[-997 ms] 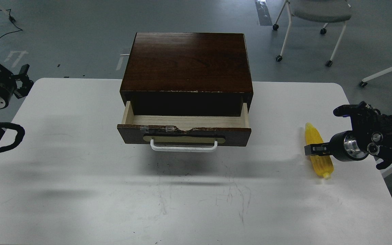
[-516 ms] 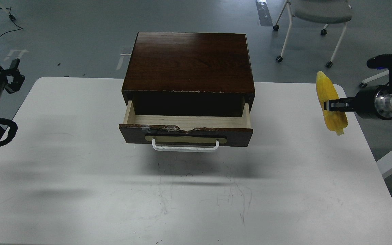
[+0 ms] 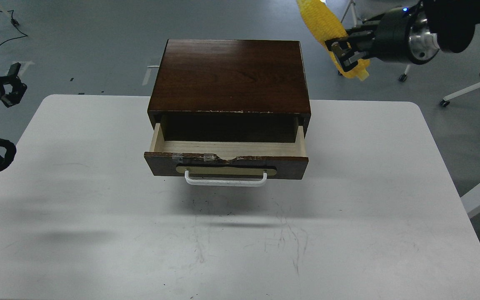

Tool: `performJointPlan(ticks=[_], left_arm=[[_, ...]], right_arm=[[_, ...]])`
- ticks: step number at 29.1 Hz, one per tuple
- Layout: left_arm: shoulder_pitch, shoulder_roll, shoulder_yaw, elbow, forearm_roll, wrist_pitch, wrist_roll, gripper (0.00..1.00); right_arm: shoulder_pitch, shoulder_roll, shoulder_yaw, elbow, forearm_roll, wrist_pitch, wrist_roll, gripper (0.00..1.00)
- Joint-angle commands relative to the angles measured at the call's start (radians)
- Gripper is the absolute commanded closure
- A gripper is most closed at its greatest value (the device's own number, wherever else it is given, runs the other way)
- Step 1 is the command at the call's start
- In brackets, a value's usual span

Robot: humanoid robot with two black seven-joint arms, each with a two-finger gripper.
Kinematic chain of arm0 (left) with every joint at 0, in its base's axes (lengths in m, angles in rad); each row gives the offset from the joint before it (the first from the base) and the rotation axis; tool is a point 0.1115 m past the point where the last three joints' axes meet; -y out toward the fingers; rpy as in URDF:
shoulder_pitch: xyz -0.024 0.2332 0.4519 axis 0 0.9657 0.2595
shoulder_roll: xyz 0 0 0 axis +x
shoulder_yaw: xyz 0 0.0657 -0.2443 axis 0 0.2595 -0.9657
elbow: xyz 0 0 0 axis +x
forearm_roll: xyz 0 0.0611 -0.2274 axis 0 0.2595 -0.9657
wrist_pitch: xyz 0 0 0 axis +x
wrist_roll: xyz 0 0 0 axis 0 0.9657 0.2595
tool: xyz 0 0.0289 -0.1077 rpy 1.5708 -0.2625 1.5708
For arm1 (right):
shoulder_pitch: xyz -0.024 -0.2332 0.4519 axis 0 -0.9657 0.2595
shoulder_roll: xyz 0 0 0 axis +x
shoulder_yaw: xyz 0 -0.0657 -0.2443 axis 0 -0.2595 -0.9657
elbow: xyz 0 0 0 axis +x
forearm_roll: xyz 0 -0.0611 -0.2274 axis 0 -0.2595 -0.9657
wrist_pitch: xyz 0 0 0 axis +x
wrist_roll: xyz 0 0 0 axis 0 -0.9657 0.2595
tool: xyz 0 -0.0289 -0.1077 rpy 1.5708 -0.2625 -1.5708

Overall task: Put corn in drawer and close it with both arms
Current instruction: 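Lift the corn with the right gripper and carry it over the drawer, then lower the corn into the open drawer and release it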

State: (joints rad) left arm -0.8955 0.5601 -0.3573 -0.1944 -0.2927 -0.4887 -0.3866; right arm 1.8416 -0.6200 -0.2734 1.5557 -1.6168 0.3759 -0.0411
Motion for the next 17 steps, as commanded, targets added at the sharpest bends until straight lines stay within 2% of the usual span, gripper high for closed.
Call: performJointPlan(ticks=[1,9,15,17], left_arm=[[-0.01,0.003,-0.003,0.0,0.0,0.0,0.006,0.02],[-0.008,0.0,0.001,-0.013,0.004,0.0,0.006,0.02],[-0.008,0.009,-0.012,-0.043,-0.005,0.0,0.008,0.02],[-0.003,0.03,-0.012,-0.141,-0.003,0.0,0.017,0.02]], right_arm=[[-0.004,0.119,-0.001,0.014,-0.096,-0.002,0.001,0.9],[-0.012,0.282,-0.003,-0.008,-0.201,-0.003,0.018,0.9],[-0.064,0.284,-0.012,-0.002,-0.259,-0.003,0.018,0.9],[-0.082,0.263,-0.03,0.001,-0.264,-0.003,0.018,0.9]])
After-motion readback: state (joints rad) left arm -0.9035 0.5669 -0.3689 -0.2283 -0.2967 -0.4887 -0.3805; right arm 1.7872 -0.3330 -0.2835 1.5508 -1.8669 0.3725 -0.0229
